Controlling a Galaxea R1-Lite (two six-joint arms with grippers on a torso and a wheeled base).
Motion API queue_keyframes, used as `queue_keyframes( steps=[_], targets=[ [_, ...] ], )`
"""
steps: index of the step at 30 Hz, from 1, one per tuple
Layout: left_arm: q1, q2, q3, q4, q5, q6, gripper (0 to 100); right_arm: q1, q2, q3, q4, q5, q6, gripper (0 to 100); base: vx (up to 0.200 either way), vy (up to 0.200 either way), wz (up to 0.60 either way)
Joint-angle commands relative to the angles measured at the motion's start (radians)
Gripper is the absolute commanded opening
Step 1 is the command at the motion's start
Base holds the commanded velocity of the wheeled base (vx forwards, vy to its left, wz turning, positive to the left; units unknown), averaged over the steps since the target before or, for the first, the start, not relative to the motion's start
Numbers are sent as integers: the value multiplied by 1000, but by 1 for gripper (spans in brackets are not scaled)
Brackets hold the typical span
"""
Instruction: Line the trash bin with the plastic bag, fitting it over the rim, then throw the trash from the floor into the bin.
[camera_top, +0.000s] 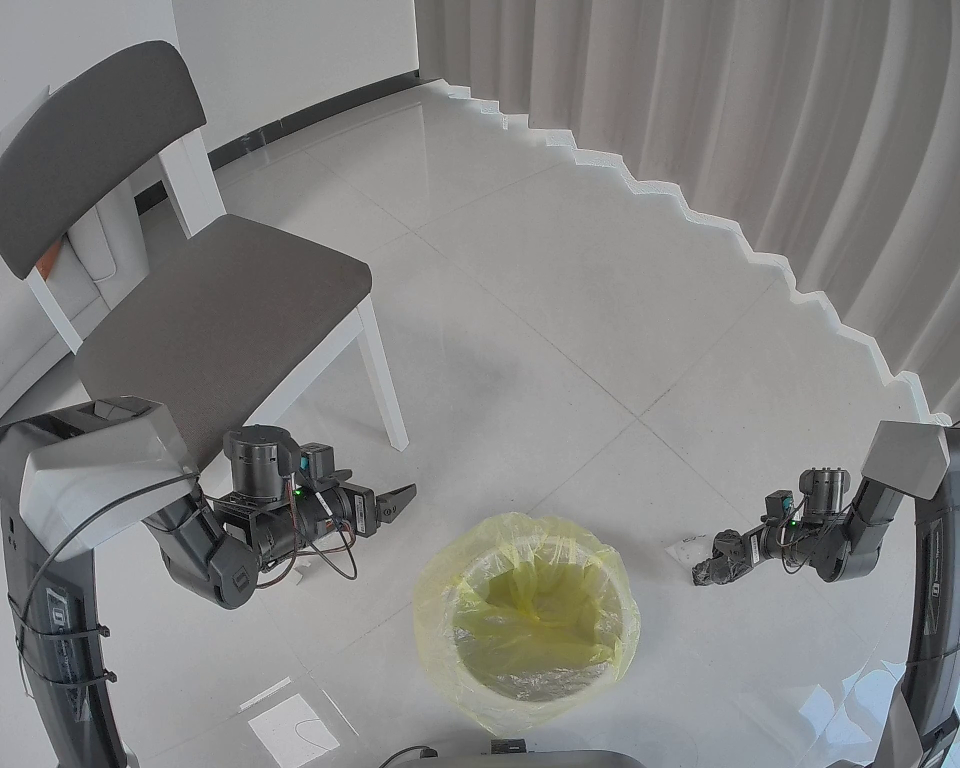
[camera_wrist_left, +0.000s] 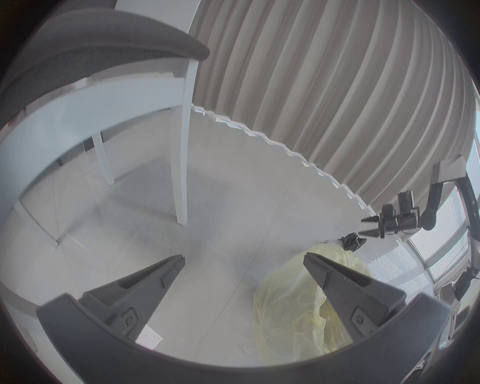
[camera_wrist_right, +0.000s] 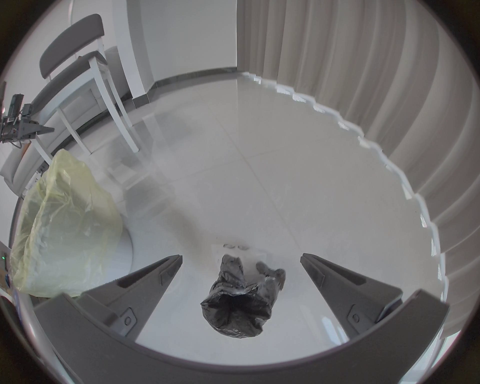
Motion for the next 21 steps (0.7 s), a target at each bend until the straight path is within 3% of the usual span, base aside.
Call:
queue_keyframes(
  steps=[1,6,13,17,21],
  targets=[
    [9,-30,15,-24,-2,-3,100,3,28,-141,144,6,2,100,0,0,0],
    [12,-29,45,-33,-7,-1,100,6,34,-222,236,6,-4,100,0,0,0],
    [29,-1,154,-245,-153,5,100,2,36,-224,236,6,-6,100,0,0,0],
    [32,4,162,-288,-162,-3,100,0,34,-230,236,6,-6,100,-150,0,0],
    [32,5,150,-325,-163,-35,100,2,34,-252,245,6,-6,100,0,0,0]
  ],
)
